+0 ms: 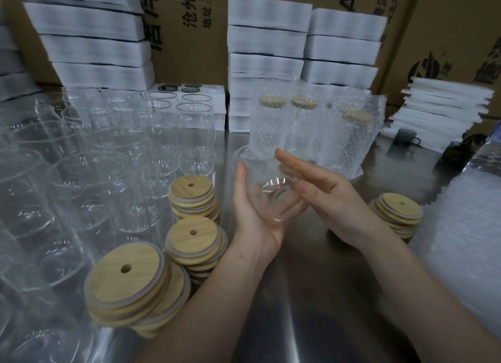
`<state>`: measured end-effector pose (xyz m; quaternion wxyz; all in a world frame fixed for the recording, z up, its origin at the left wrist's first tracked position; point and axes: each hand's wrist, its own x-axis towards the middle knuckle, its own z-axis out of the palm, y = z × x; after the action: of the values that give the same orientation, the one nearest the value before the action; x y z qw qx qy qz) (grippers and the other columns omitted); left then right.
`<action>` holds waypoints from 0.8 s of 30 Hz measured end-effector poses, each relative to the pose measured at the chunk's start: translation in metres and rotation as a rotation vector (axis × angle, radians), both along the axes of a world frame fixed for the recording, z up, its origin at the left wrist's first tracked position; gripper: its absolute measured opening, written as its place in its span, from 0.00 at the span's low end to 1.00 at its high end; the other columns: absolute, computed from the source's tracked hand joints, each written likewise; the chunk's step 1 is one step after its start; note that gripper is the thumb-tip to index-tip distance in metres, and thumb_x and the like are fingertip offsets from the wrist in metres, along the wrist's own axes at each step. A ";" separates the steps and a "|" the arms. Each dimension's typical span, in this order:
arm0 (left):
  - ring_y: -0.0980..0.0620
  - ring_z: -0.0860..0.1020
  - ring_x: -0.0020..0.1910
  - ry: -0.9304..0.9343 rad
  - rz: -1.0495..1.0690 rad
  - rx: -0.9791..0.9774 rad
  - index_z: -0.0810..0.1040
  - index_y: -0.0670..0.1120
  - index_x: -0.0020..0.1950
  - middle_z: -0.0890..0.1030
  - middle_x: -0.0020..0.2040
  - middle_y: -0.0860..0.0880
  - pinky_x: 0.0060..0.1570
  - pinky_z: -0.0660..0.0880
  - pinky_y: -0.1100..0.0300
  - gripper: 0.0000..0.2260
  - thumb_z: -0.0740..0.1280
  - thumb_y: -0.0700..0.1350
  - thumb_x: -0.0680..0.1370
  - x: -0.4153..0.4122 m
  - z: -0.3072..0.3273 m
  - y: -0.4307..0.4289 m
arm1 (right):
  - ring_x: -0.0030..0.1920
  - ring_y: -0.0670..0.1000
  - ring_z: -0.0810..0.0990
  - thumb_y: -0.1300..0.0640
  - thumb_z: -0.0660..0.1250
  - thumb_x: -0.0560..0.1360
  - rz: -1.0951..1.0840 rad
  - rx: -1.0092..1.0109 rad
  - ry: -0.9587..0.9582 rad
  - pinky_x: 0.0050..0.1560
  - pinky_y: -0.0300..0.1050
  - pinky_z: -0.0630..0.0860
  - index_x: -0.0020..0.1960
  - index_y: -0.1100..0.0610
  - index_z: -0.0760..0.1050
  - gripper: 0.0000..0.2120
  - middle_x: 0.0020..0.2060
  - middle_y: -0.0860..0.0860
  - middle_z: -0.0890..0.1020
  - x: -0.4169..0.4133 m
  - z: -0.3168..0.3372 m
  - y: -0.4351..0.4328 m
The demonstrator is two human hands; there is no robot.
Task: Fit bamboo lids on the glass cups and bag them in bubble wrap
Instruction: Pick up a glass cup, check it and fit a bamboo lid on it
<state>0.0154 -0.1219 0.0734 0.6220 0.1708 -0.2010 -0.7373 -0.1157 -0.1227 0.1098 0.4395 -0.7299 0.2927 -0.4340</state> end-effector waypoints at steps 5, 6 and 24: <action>0.42 0.84 0.39 0.105 0.014 0.082 0.78 0.38 0.61 0.84 0.44 0.40 0.33 0.81 0.54 0.34 0.64 0.67 0.71 -0.003 -0.002 -0.002 | 0.67 0.38 0.72 0.64 0.76 0.64 0.057 0.037 0.070 0.60 0.35 0.73 0.65 0.45 0.74 0.33 0.73 0.46 0.70 -0.003 0.002 -0.001; 0.41 0.84 0.40 0.118 0.016 0.093 0.77 0.38 0.60 0.84 0.44 0.39 0.34 0.81 0.53 0.35 0.64 0.67 0.71 -0.003 -0.002 -0.002 | 0.67 0.37 0.72 0.64 0.77 0.63 0.052 0.012 0.092 0.60 0.35 0.74 0.65 0.45 0.73 0.34 0.74 0.46 0.69 -0.002 0.001 -0.001; 0.48 0.85 0.42 -0.032 0.005 -0.009 0.87 0.47 0.44 0.85 0.43 0.45 0.42 0.81 0.57 0.32 0.53 0.69 0.77 -0.009 -0.019 -0.012 | 0.64 0.45 0.75 0.28 0.56 0.75 -0.427 -0.505 0.148 0.62 0.46 0.73 0.57 0.41 0.63 0.20 0.60 0.45 0.75 0.019 -0.025 -0.005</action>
<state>0.0066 -0.1342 0.0548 0.6212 0.1803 -0.2139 -0.7320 -0.0972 -0.1277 0.0845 0.1216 -0.7675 0.3535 -0.5208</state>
